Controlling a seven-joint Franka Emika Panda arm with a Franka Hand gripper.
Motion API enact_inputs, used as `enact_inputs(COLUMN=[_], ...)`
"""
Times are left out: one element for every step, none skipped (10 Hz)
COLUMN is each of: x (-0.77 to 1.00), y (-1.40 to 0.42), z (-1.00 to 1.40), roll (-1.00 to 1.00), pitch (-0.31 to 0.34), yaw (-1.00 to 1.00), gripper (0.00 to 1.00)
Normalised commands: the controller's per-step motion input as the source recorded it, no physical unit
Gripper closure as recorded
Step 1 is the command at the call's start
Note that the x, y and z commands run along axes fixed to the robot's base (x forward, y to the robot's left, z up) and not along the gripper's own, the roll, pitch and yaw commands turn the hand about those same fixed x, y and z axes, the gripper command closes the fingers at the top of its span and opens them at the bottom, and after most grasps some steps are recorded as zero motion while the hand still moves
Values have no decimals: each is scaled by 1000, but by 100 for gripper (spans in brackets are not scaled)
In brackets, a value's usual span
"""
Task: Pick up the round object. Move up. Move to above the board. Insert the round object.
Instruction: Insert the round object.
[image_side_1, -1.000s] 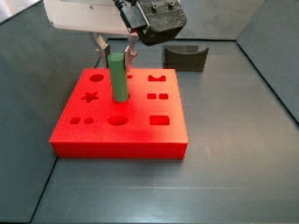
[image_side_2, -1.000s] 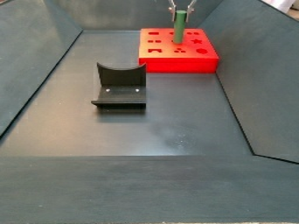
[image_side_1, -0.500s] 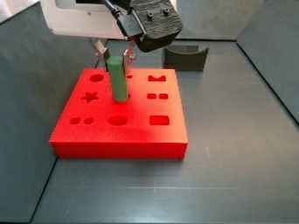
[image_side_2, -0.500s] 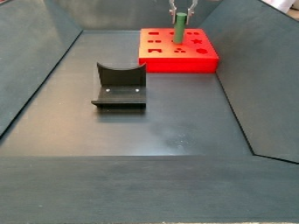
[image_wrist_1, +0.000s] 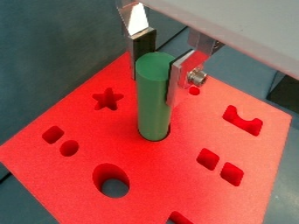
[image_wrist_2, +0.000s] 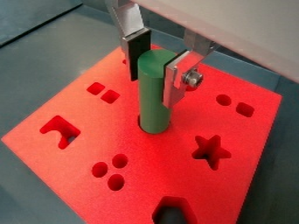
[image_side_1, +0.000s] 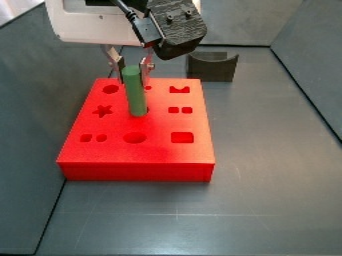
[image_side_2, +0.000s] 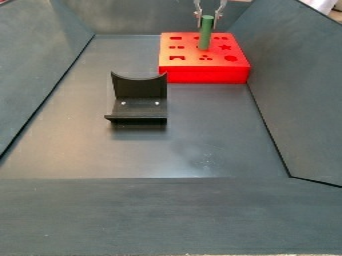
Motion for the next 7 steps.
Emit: enact_inputs(x=[0,14,0,0,0,134,511], y=[0,-9,-206,-140,-191,-229,-217], z=[-823,-823,-751,-491,-469,-466,-609], roll=[126,109,141,370,411,423,344], pitch=[-170,-179,-207,-170,-97,0,73], yaw=[123,103,97,269,243,131,-120], gripper=[100,100,100,100,100,100,100])
